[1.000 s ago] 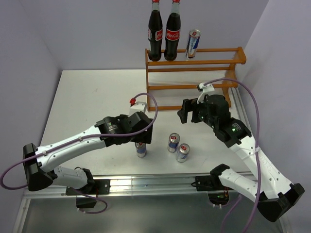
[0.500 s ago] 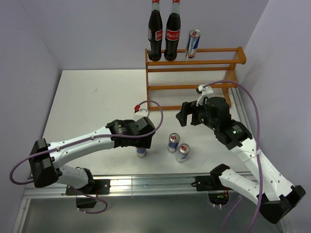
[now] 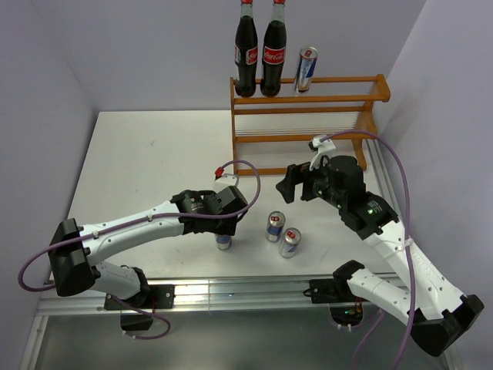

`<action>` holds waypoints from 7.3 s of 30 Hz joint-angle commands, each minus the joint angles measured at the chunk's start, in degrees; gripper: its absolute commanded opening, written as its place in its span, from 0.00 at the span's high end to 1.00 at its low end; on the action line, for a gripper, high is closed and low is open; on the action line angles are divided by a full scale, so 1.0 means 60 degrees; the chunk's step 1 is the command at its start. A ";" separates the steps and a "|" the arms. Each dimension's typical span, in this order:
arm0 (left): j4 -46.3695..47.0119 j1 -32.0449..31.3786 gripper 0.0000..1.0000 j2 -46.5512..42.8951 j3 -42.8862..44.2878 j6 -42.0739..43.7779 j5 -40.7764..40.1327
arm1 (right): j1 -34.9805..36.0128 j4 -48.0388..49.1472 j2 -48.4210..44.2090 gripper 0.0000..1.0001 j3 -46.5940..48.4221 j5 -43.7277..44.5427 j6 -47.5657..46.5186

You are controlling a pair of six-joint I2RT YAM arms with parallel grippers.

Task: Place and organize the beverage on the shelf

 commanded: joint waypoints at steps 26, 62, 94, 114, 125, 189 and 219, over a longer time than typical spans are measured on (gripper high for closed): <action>-0.0226 0.0668 1.00 -0.2337 0.2825 0.3537 0.2878 | 0.2231 0.4656 0.1578 0.05 -0.1126 -0.6014 -0.2418; 0.0593 0.1459 0.20 -0.2322 0.3528 0.3538 0.0802 | 0.4034 0.7497 0.2355 1.00 -0.1272 -0.5002 -0.2243; 0.3114 0.5443 0.01 -0.3421 -0.0250 0.3640 -0.0827 | -0.0783 0.8114 0.1740 1.00 0.0351 0.1679 -0.1803; 0.3114 0.5531 0.00 -0.3627 -0.0574 0.4270 -0.0212 | -0.4593 0.9226 0.4523 1.00 0.3195 -0.1001 -0.2580; 0.3114 0.5531 0.01 -0.3568 -0.0574 0.4329 0.0008 | -0.5165 0.8641 0.5710 1.00 0.4323 -0.2115 -0.2742; 0.3144 0.5531 0.01 -0.3495 -0.0647 0.4461 0.0374 | -0.5458 0.4817 0.8304 0.04 0.7503 -0.4313 -0.2155; 0.2587 0.5298 0.00 -0.2895 0.0510 0.2953 0.1415 | -0.2648 0.1201 0.1933 0.00 0.3037 0.2612 -0.0135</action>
